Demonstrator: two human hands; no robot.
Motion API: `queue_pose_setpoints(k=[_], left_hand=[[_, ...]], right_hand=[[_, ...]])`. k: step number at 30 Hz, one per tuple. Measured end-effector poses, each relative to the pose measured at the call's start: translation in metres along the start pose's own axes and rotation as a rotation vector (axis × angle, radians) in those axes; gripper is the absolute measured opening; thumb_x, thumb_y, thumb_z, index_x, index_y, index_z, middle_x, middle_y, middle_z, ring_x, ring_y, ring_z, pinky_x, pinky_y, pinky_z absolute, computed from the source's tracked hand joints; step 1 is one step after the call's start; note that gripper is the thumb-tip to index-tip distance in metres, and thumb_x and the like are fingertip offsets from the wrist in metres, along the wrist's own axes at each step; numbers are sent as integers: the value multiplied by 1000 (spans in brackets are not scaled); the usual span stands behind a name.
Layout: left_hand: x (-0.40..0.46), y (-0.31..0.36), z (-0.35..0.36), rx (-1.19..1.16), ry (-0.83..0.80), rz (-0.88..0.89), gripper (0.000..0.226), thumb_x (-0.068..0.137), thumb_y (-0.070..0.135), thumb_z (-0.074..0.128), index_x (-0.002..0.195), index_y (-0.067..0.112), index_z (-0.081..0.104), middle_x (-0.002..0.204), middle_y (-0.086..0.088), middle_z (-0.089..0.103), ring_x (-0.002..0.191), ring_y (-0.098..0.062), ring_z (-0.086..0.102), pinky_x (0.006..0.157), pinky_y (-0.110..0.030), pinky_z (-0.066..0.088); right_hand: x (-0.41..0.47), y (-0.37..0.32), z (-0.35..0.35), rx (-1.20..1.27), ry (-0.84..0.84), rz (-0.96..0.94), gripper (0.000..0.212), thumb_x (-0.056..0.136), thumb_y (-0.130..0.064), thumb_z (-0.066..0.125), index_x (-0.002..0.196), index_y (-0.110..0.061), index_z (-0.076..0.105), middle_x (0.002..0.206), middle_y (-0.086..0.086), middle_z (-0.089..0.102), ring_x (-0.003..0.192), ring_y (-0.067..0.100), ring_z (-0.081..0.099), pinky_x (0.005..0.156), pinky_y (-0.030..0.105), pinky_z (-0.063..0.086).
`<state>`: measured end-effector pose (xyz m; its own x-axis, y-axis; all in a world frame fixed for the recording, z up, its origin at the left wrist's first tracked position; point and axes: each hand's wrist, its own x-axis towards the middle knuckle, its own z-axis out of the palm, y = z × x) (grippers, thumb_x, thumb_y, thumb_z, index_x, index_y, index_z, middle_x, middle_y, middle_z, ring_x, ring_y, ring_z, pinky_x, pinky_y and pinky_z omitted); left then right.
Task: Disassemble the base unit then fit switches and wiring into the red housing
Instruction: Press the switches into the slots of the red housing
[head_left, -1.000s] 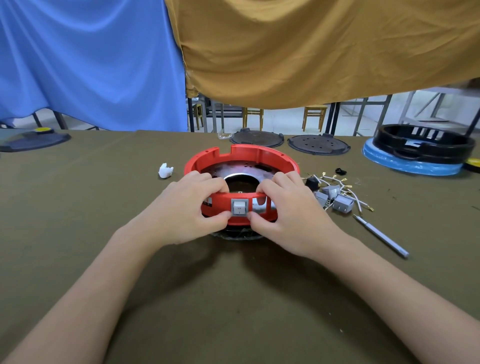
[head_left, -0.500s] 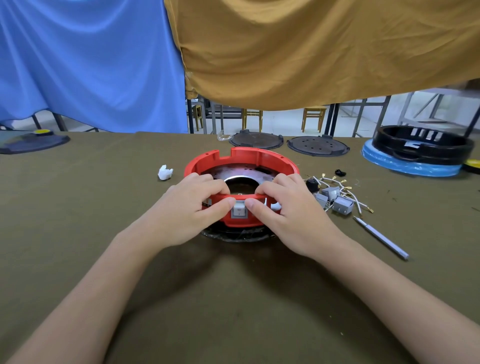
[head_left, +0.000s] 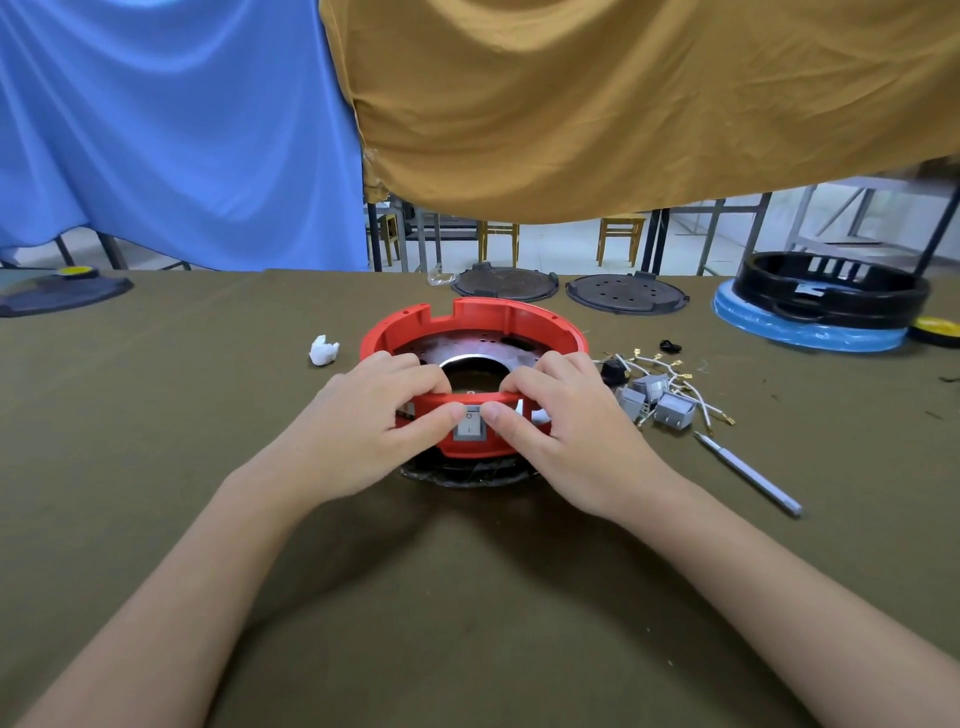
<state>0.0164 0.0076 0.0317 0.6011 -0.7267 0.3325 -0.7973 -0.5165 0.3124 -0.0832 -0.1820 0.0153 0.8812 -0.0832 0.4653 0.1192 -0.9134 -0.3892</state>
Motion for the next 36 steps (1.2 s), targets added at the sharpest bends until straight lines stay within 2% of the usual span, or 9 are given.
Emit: queue_pose_setpoints(k=[10, 13, 16, 19, 23, 26, 28, 33, 36], left_hand=[[1, -3, 6, -12, 37, 24, 48, 78, 78, 38, 78, 33, 55, 79, 12, 53, 88, -5, 46, 76, -35, 45], [2, -4, 6, -49, 105, 9, 44, 76, 76, 43, 69, 33, 51, 75, 10, 52, 83, -5, 49, 69, -31, 41], [1, -4, 5, -8, 228, -5, 44, 74, 72, 46, 69, 29, 52, 76, 10, 52, 81, -5, 47, 69, -30, 36], [-1, 1, 7, 46, 266, 35, 44, 75, 70, 48, 82, 28, 58, 87, 13, 54, 86, -7, 47, 79, -34, 41], [-1, 9, 11, 22, 213, 136, 34, 82, 60, 52, 89, 27, 58, 89, 13, 54, 87, -11, 53, 83, -39, 46], [-1, 10, 11, -46, 220, 118, 23, 87, 51, 61, 90, 28, 60, 90, 13, 53, 84, -10, 55, 77, -37, 48], [-2, 11, 11, -59, 220, 111, 21, 86, 50, 62, 89, 30, 59, 90, 13, 53, 83, -10, 56, 76, -37, 48], [-3, 14, 11, -78, 214, 88, 21, 83, 51, 59, 87, 31, 58, 90, 13, 54, 85, -9, 56, 82, -37, 47], [-3, 15, 11, -88, 218, 82, 21, 82, 51, 60, 87, 30, 59, 90, 13, 55, 85, -10, 57, 82, -39, 47]], right_hand=[[-3, 2, -3, 8, 5, -34, 30, 97, -45, 51, 116, -23, 62, 101, -7, 49, 110, 12, 37, 96, 38, 39], [-2, 4, -8, 91, 3, -55, 29, 97, -35, 56, 122, -22, 63, 110, -5, 55, 114, 12, 41, 100, 29, 35], [2, 9, -17, 228, 195, 45, 26, 96, -21, 57, 120, -20, 65, 115, -5, 57, 113, 11, 47, 98, 23, 36], [9, 31, -36, 110, 380, 299, 25, 93, -14, 50, 113, -18, 65, 109, -2, 61, 106, 17, 54, 87, 28, 41], [10, 69, -53, -222, 95, 653, 31, 92, -17, 49, 123, -14, 56, 120, 11, 57, 111, 31, 51, 79, 34, 39], [7, 77, -44, -316, -135, 690, 34, 91, -15, 49, 124, -15, 56, 122, 13, 59, 113, 34, 51, 82, 35, 44], [6, 79, -37, -322, -184, 675, 42, 89, -10, 49, 129, -20, 56, 124, 13, 58, 114, 35, 51, 87, 36, 47], [8, 78, -40, -343, 26, 637, 24, 92, -15, 60, 115, -11, 54, 117, 13, 52, 106, 31, 52, 80, 36, 43], [10, 64, -43, 19, 225, 503, 25, 95, -25, 63, 113, -17, 48, 107, 3, 59, 94, 21, 59, 76, 32, 46]])
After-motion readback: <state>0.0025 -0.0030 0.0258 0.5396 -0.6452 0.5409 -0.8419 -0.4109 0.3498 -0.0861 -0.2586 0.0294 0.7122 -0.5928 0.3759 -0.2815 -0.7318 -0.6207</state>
